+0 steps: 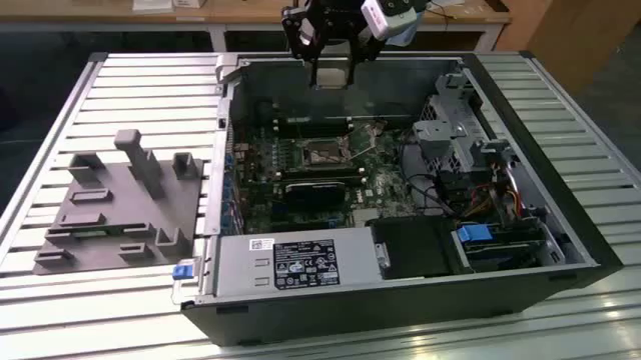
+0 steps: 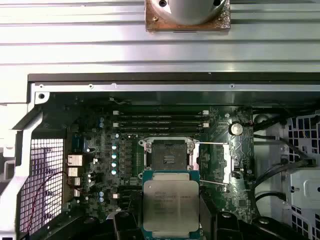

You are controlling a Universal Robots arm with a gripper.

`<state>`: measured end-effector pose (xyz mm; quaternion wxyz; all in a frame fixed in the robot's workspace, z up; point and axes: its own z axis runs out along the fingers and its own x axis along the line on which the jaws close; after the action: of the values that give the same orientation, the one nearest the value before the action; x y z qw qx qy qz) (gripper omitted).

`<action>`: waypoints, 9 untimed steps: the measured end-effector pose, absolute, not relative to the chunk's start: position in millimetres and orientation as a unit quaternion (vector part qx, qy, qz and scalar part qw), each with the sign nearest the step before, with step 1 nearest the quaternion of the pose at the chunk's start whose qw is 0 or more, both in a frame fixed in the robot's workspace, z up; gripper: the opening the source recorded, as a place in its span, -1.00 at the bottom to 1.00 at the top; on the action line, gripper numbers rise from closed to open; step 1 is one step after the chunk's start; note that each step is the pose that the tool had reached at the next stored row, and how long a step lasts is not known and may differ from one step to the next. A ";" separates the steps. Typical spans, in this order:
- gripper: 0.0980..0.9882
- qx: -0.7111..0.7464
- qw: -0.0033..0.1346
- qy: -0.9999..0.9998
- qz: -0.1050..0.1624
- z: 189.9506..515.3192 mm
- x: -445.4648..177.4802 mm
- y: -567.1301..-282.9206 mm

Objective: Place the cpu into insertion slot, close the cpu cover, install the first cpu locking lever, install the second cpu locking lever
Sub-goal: 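Place the cpu into insertion slot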

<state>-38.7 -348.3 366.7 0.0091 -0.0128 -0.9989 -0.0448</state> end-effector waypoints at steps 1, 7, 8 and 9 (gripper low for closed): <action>-0.01 -0.013 0.009 -0.999 -0.045 366.7 -38.7 -348.3; -0.01 -0.013 0.009 -0.999 -0.045 366.7 -38.7 -348.3; -0.01 -0.013 0.009 -0.999 -0.045 366.3 -38.7 -348.3; -0.01 -0.013 0.009 -0.999 -0.045 365.8 -38.7 -348.3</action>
<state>-38.7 -348.3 365.8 0.0090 -0.0128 -0.9989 -0.0449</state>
